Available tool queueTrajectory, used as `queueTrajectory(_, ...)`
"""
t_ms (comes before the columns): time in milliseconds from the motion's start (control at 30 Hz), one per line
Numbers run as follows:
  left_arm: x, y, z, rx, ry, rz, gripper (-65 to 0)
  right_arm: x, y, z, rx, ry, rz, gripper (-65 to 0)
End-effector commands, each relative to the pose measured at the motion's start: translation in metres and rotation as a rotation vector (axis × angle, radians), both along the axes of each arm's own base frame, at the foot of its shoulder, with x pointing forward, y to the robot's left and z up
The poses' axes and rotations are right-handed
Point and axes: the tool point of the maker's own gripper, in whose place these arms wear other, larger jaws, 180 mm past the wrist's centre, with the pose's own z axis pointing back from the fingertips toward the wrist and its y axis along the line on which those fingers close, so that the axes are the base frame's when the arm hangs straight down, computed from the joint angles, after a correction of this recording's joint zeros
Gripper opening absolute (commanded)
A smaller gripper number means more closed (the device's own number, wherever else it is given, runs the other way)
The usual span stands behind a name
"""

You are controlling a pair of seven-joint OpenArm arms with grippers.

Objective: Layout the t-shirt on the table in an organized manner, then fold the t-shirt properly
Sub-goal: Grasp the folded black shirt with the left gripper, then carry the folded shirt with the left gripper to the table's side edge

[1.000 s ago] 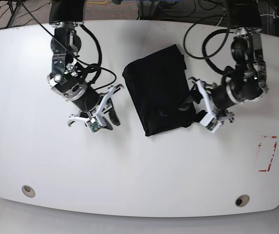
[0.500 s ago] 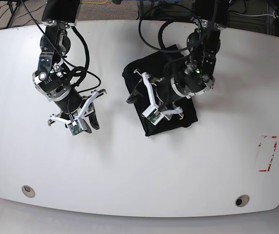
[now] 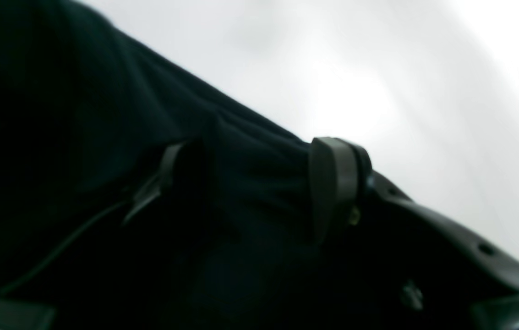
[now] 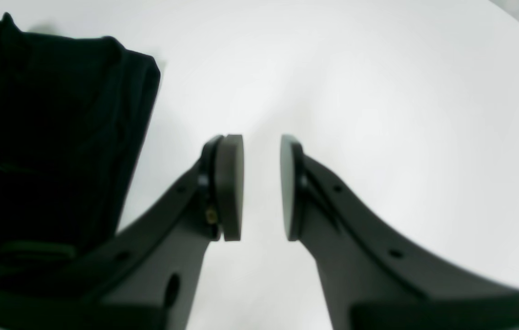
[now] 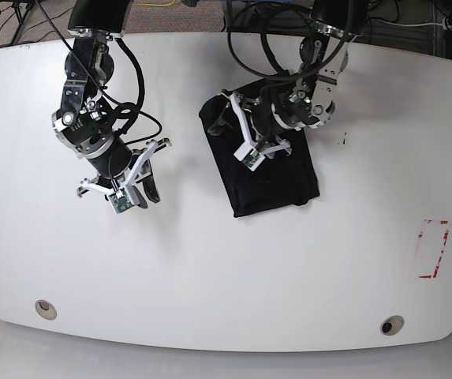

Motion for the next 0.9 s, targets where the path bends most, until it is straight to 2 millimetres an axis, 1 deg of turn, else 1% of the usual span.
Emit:
queueTrajectory(0,-0.005,0.03,-0.022,0.109,0.049,0.023,-31.2,0.007,0.0,0.018,0.014,-0.064,0.006,-51.5)
queueTrajectory(67,-0.006,0.047,-0.027,0.139,0.057,0.036,-31.2,0.007,-0.005,0.019,0.015,-0.067,-0.01,-51.5)
queueTrajectory(200,-0.014,0.083,-0.036,0.201,0.07,0.028,-31.2,0.008,-0.01,0.019,0.016,-0.069,-0.027,-51.5)
queueTrajectory(233,-0.014,0.094,-0.037,0.217,0.066,0.016,-31.2,0.008,-0.01,0.019,0.016,-0.069,-0.027,-51.5)
queueTrajectory(267,-0.014,0.098,-0.037,0.223,0.066,0.009,-31.2,0.008,-0.01,0.019,0.016,-0.069,-0.027,-51.5)
queueTrajectory(367,-0.016,0.127,-0.037,0.267,0.061,-0.024,-31.2,0.008,-0.01,0.019,0.016,-0.069,-0.027,-51.5)
queueTrajectory(400,-0.021,0.138,-0.039,0.286,0.071,-0.035,-31.2,0.008,-0.01,0.019,0.016,-0.069,-0.027,-51.5)
queueTrajectory(567,-0.024,0.183,-0.039,0.376,0.09,-0.052,-31.2,0.007,-0.01,0.019,0.016,-0.067,-0.027,-51.5)
queueTrajectory(700,-0.025,0.225,-0.036,0.47,0.109,-0.037,-31.2,0.007,-0.01,0.019,0.018,-0.067,-0.027,-51.5)
queueTrajectory(867,-0.029,0.266,-0.031,0.569,0.123,-0.043,-31.2,0.007,-0.009,0.019,0.018,-0.067,-0.025,-51.7)
